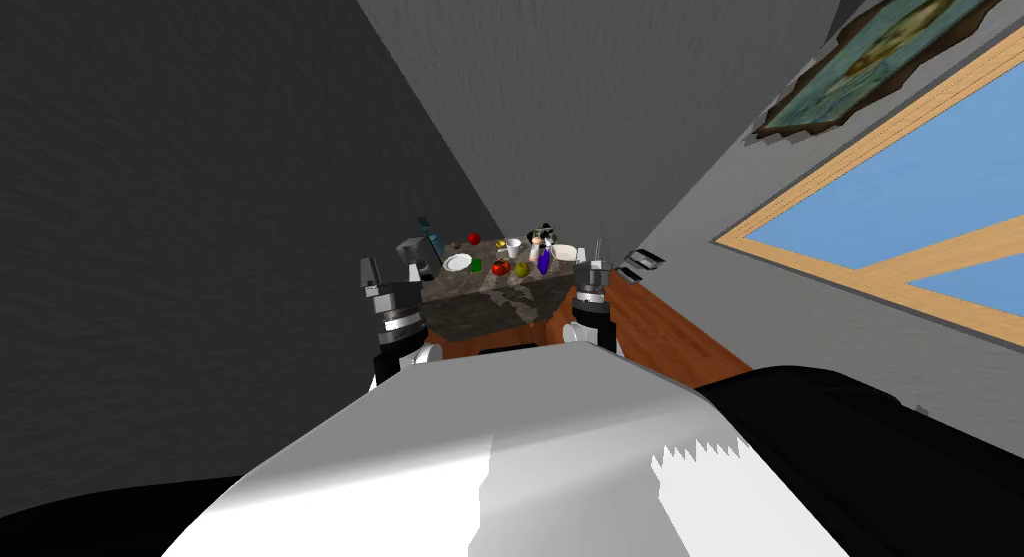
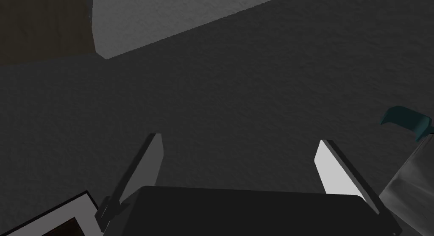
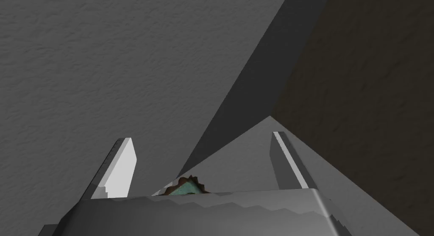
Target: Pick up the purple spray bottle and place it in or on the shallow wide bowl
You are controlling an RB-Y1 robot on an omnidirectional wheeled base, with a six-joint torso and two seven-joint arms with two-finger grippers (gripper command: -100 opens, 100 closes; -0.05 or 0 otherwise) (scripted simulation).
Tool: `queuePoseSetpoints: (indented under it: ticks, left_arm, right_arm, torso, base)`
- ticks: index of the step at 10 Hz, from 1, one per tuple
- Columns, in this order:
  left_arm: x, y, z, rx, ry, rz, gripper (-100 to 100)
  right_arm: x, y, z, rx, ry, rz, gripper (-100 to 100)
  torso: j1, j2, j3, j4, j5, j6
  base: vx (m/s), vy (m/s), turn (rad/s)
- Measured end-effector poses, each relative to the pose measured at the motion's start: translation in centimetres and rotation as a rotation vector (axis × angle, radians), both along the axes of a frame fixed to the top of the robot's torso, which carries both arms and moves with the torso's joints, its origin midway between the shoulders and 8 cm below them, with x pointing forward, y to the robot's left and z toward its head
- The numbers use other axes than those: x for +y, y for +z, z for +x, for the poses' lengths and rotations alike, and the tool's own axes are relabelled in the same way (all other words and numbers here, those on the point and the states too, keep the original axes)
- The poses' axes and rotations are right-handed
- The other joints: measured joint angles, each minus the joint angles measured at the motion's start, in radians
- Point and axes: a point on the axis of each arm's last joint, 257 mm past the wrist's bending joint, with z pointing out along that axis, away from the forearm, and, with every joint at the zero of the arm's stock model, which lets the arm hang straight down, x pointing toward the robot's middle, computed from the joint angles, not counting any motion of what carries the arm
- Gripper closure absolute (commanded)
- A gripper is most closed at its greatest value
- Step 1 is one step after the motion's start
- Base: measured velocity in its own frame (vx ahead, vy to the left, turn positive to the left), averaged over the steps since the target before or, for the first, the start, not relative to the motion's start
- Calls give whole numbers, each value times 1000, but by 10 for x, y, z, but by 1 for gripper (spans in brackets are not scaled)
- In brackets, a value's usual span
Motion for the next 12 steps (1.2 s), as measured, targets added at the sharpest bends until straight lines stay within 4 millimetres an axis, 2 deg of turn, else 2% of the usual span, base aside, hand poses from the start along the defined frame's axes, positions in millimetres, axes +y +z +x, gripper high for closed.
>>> queuePoseSetpoints:
  ticks: [3,6,8,11,12]
  left_arm:
    - [0,0,0,0,0,0,0]
    - [0,0,0,0,0,0,0]
    - [0,0,0,0,0,0,0]
    - [0,0,0,0,0,0,0]
    - [0,0,0,0,0,0,0]
  right_arm:
    - [5,-11,9,44,56,-36,-100]
    - [3,-31,27,118,113,-23,-100]
    - [-2,-49,38,179,145,14,-100]
    - [-15,-85,56,282,187,98,-100]
    - [-16,-91,59,299,195,117,-100]
  torso:
    - [0,0,0,0,0,0]
    - [0,0,0,0,0,0]
    - [0,0,0,0,0,0]
    - [-1,0,0,0,0,0]
    - [0,0,0,0,0,0]
  base:
    - [3,1,-76]
    - [-3,4,-120]
    - [-2,-1,-133]
    - [-3,-2,-126]
    - [-2,-3,-91]
